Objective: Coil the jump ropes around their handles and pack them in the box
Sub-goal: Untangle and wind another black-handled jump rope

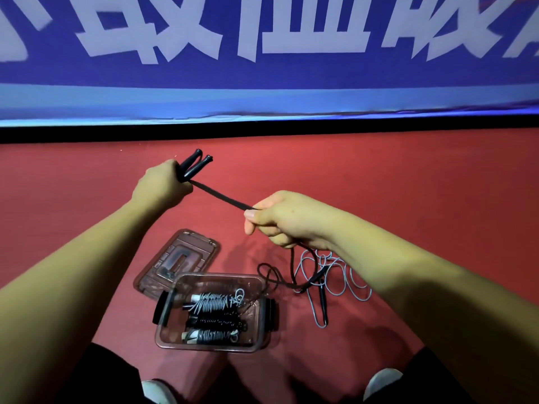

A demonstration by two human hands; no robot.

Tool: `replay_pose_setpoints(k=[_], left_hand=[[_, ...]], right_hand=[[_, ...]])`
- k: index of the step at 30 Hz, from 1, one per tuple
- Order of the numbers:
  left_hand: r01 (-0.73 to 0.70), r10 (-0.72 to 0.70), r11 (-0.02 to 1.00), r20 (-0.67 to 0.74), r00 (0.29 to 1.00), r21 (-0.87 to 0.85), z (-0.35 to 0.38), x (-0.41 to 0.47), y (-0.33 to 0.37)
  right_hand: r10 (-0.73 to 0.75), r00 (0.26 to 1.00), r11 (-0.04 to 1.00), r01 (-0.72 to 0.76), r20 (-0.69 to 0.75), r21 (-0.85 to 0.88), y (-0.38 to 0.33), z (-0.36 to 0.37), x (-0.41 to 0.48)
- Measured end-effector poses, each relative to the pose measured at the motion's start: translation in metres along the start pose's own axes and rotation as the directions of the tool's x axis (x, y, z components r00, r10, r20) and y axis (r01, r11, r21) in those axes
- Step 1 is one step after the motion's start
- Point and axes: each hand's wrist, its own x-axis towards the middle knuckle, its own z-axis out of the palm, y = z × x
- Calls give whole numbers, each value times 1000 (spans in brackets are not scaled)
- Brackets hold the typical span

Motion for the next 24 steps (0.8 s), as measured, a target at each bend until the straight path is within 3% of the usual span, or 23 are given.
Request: replay_pose_setpoints(k=[5,11,18,21,24], left_hand=[[-78,80,991,-13,997,107,10,-8,8],[-236,186,944,220,958,230,26,-35,27],[-641,450,747,574,684,178,22,-76,70],[-681,499,729,632,593,64,17,-89,80],[-637,545,765,621,563,-94,10,-101,86]], right_hand=[[-95,994,993,91,-51,-78,-11,2,-8],[-208,965,978,200,-161,-66,-19,-16,-17],[-236,891,972,224,-387,-78,-20,-43,-7],[-210,867,978,179,-453,-112,-15,-58,-2],[-193,857,973,103,-478,-209,-11,-70,0]])
